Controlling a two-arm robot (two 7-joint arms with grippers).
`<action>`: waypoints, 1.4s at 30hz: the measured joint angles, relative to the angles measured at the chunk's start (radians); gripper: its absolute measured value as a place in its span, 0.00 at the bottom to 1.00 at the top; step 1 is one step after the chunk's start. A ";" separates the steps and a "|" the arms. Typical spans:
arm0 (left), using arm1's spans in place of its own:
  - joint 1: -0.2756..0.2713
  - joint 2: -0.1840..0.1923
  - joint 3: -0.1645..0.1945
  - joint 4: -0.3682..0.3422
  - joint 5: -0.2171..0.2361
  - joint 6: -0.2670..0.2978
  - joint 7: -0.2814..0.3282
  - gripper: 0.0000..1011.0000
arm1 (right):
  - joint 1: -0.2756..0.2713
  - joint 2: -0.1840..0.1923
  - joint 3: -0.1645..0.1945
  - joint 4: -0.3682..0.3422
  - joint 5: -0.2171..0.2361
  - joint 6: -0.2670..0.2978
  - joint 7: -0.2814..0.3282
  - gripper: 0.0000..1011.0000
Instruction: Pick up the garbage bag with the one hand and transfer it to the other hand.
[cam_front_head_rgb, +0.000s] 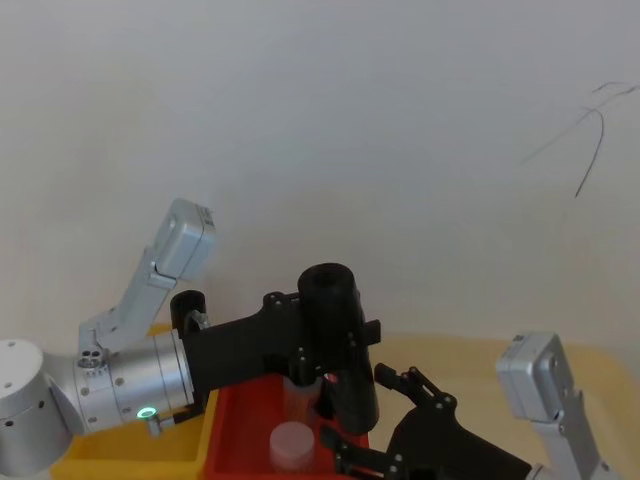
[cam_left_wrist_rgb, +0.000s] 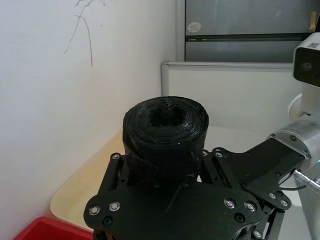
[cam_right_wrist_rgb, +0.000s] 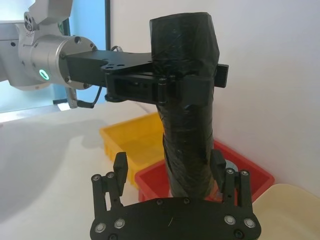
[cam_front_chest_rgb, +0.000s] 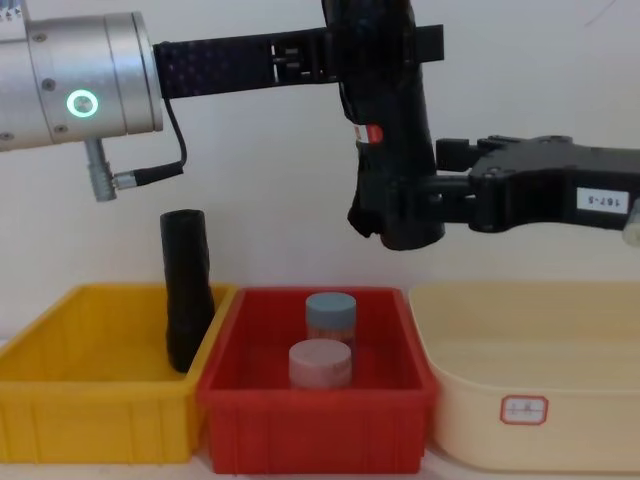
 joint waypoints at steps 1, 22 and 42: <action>0.000 0.000 0.001 0.000 -0.001 0.000 0.000 0.49 | 0.002 -0.001 -0.001 0.002 0.002 0.001 0.000 0.99; -0.007 0.012 0.019 -0.017 -0.040 0.027 -0.007 0.49 | 0.053 -0.014 -0.031 0.054 0.038 0.026 0.008 0.99; -0.008 0.012 0.056 -0.022 -0.054 0.047 -0.002 0.49 | 0.089 -0.019 -0.055 0.080 0.061 0.027 0.019 0.99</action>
